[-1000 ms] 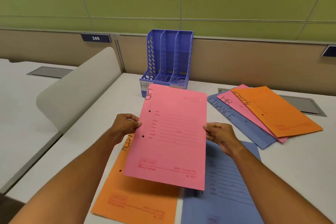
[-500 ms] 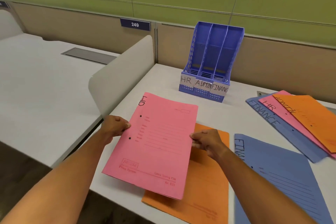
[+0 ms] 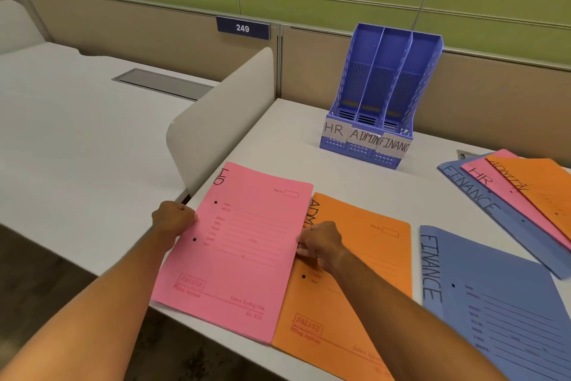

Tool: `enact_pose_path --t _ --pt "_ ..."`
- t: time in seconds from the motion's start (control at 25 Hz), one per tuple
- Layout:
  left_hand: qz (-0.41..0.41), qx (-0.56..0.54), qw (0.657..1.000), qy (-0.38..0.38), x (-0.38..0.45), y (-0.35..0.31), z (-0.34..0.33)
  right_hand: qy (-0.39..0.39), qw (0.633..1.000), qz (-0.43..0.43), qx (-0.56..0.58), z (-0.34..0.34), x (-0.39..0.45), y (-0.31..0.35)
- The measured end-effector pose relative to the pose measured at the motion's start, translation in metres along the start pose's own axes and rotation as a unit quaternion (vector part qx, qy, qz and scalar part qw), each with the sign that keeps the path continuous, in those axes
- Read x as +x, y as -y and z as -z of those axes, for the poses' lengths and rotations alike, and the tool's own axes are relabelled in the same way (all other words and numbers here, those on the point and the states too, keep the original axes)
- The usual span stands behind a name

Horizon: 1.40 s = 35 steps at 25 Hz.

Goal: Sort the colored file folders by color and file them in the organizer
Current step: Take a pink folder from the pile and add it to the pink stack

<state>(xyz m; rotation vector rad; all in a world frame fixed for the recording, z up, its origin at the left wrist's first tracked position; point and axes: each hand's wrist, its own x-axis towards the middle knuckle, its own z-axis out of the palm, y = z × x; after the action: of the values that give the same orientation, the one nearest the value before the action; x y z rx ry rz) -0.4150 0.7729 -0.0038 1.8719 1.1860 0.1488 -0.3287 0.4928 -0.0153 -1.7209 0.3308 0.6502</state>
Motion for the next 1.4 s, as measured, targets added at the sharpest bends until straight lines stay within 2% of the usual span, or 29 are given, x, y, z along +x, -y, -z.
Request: enact_pose_path --t 0.32,0.52,0.92,1.04,1.2,1.32,1.4 --pt "-0.006 0.022 1.0 0.009 0.013 -0.003 -0.002 0.008 0.999 -0.034 0.007 -0.011 -0.009 0.006" --pt "0.022 0.035 0.999 0.026 0.009 -0.008 -0.012 0.023 0.998 -0.064 0.001 0.002 -0.016 0.013" --pt "0.016 -0.015 0.999 0.029 0.01 -0.013 -0.01 0.056 0.994 -0.091 0.029 0.0 -0.03 0.026" --pt "-0.012 0.032 0.999 0.014 -0.001 -0.023 -0.014 0.038 0.997 -0.065 0.034 0.004 -0.034 0.027" --pt "-0.139 0.154 0.978 0.015 -0.027 -0.04 -0.032 -0.021 0.999 0.024 -0.008 0.014 -0.028 0.024" --pt "-0.211 0.215 0.953 0.014 -0.047 -0.05 -0.054 -0.071 0.98 0.136 -0.125 0.029 -0.029 0.025" --pt "-0.283 0.26 0.923 0.02 -0.062 -0.06 -0.076 -0.106 0.943 0.2 -0.246 0.045 -0.031 0.022"
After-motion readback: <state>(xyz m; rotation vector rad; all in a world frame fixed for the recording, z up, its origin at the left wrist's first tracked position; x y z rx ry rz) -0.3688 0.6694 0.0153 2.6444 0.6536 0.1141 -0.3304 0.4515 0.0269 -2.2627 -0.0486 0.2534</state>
